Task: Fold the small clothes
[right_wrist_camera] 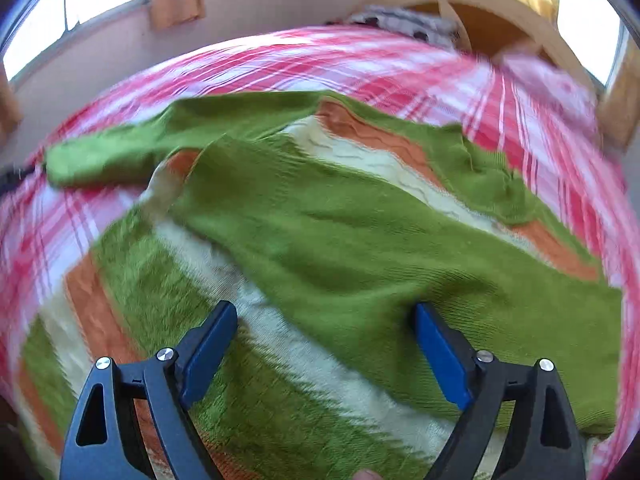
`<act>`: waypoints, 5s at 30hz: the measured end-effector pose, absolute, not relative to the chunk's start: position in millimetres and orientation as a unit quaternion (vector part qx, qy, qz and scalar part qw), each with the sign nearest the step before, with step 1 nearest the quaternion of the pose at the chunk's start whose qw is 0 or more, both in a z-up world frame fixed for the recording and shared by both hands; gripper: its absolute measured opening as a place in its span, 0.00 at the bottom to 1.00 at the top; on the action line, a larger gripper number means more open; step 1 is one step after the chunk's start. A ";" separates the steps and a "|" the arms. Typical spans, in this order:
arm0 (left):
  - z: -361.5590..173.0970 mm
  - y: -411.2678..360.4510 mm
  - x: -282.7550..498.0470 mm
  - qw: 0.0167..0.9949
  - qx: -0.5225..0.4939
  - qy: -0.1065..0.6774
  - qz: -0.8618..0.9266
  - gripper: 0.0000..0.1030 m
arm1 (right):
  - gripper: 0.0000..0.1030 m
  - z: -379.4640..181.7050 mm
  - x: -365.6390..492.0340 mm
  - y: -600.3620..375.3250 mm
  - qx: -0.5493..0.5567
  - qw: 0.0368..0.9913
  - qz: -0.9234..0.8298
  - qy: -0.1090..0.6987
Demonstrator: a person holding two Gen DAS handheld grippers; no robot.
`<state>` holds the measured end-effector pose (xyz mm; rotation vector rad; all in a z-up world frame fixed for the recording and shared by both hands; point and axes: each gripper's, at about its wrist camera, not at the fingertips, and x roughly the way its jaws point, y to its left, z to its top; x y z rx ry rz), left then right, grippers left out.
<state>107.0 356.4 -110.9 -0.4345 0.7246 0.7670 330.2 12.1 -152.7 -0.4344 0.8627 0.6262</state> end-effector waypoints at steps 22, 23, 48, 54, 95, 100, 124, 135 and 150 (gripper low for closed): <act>-128.3 406.9 138.2 0.819 -0.345 0.315 0.333 0.45 | 0.89 -158.1 313.0 16.5 -0.220 0.846 0.303 0.380; -129.4 411.4 137.8 0.816 -0.350 0.314 0.336 0.37 | 0.89 -157.9 312.8 16.2 -0.219 0.846 0.303 0.379; -1.8 338.2 152.8 0.901 -0.327 0.238 0.156 0.07 | 0.89 -99.2 296.0 -41.2 -0.152 0.876 0.314 0.332; 41.9 299.9 172.3 0.922 -0.305 0.214 0.101 0.07 | 0.89 -76.1 284.5 -99.6 -0.128 0.900 0.285 0.303; -46.5 -88.8 342.1 0.946 -0.054 0.316 -0.054 0.08 | 0.89 -114.9 219.7 -316.7 0.022 0.930 0.169 0.325; -50.9 -111.3 329.7 0.936 -0.021 0.339 -0.093 0.34 | 0.89 -119.3 222.4 -316.6 0.026 0.926 0.172 0.335; -108.6 115.3 298.1 0.911 0.034 0.383 0.151 0.94 | 0.60 -74.6 324.7 -251.7 0.088 0.898 0.230 0.365; -116.1 140.7 298.9 0.908 -0.042 0.401 0.115 1.00 | 0.03 -111.5 366.8 -210.0 0.006 0.888 0.205 0.413; -121.0 146.7 296.1 0.904 -0.078 0.410 0.090 1.00 | 0.50 -90.4 321.8 -229.1 0.015 0.914 0.176 0.364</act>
